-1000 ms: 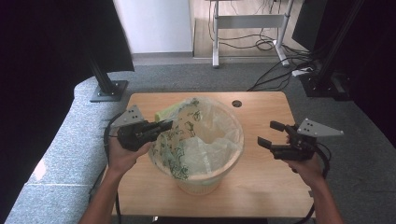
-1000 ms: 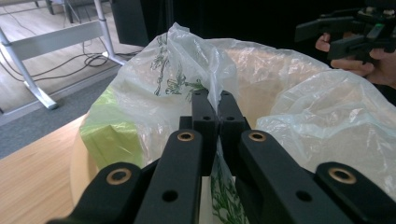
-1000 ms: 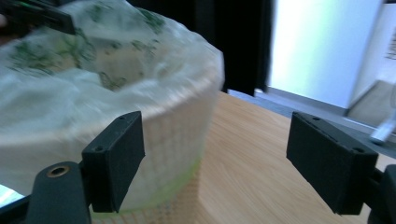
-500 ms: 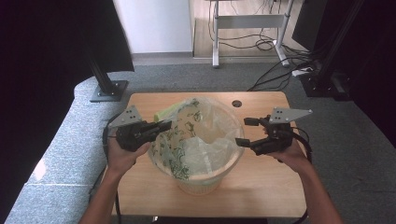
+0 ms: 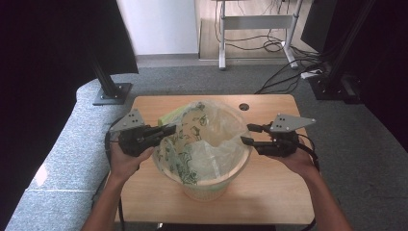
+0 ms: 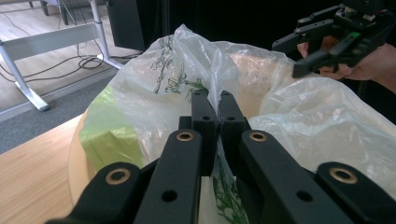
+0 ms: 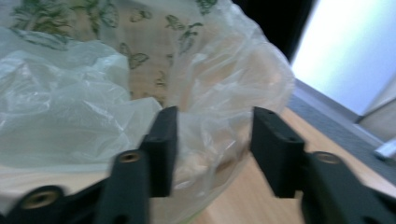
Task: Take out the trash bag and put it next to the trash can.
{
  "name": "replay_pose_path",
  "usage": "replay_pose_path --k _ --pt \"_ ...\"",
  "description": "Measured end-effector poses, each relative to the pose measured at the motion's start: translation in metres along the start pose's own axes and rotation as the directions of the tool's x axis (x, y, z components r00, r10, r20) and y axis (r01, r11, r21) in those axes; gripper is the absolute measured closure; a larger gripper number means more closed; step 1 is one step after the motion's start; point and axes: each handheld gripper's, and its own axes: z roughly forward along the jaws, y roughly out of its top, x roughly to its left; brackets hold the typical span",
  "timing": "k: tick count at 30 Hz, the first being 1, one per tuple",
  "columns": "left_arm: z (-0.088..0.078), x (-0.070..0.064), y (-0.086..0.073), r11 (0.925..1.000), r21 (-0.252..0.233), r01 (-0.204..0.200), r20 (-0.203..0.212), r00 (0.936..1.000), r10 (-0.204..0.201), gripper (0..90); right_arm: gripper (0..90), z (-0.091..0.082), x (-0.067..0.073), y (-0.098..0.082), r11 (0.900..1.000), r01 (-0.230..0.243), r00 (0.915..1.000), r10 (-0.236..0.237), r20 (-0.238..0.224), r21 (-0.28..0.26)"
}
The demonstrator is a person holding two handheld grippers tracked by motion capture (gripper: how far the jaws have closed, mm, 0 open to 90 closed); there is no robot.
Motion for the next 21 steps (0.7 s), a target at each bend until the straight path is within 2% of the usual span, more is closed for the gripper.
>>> replay_pose_path --k 3,5,8,11,15,21 --pt "0.0 -0.001 0.0 1.0 0.001 -0.001 -0.001 1.0 0.001 88.8 70.4 -0.001 0.0 0.004 1.0 0.01 0.9995 -0.01 0.03 0.017" --pt "0.0 0.0 0.0 1.0 0.0 0.001 0.001 1.0 -0.001 88.6 76.4 0.0 0.0 0.006 0.999 0.012 0.999 -0.014 0.043 0.035" --pt "0.0 0.0 -0.001 1.0 0.001 0.0 0.001 1.0 0.0 88.6 88.8 0.001 0.002 0.01 0.999 0.013 0.999 -0.016 0.041 0.053" --pt "0.0 -0.001 -0.001 1.0 0.001 -0.001 0.002 1.0 0.001 88.6 89.8 0.004 0.001 0.013 0.998 -0.003 0.9992 0.001 0.04 0.06" --pt "-0.001 -0.001 0.001 1.0 -0.003 -0.005 0.002 1.0 0.005 88.7 89.9 0.001 -0.001 0.021 0.998 -0.059 0.9982 0.059 0.015 -0.009" --pt "-0.002 -0.002 0.004 0.9999 -0.012 -0.005 -0.003 1.0 0.005 88.9 90.0 0.001 0.006 0.042 0.996 -0.057 0.9984 0.057 0.002 -0.07"
